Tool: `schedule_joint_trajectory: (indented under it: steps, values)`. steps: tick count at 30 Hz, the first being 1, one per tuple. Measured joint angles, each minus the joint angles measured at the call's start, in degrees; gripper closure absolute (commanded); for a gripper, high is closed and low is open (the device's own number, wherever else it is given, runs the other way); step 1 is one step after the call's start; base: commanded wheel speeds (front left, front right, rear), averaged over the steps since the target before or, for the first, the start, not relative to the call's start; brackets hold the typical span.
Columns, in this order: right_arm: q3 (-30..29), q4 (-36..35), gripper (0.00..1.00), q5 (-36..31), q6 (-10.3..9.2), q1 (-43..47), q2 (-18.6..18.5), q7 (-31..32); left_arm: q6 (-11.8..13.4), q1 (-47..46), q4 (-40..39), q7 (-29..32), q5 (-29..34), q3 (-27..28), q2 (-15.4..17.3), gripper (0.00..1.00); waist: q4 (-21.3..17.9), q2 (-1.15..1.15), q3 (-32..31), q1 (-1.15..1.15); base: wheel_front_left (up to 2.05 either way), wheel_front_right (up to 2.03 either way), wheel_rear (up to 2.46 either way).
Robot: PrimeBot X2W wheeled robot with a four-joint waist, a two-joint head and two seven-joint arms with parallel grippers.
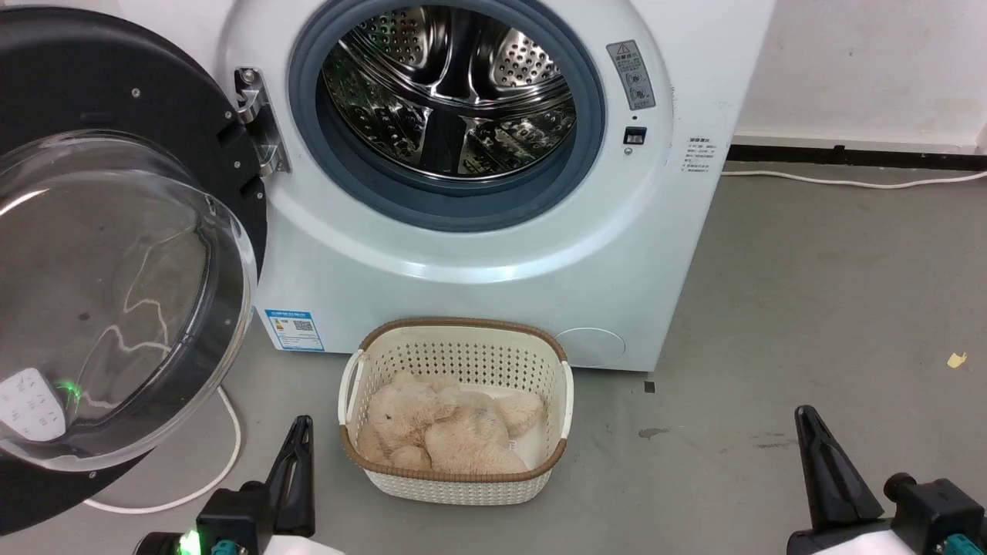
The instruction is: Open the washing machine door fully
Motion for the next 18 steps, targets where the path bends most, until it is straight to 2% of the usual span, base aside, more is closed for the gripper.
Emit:
schedule_joint_trajectory:
  steps: [18]
  values:
    - [0.48, -0.14, 1.00, -1.21, 0.00, -0.57, 0.00, 2.45, -1.51, -0.23, -0.59, 2.44, 1.94, 1.82, -1.35, 1.00, -0.18, 0.00, 0.08, 0.00, 0.00, 0.00, 0.00]
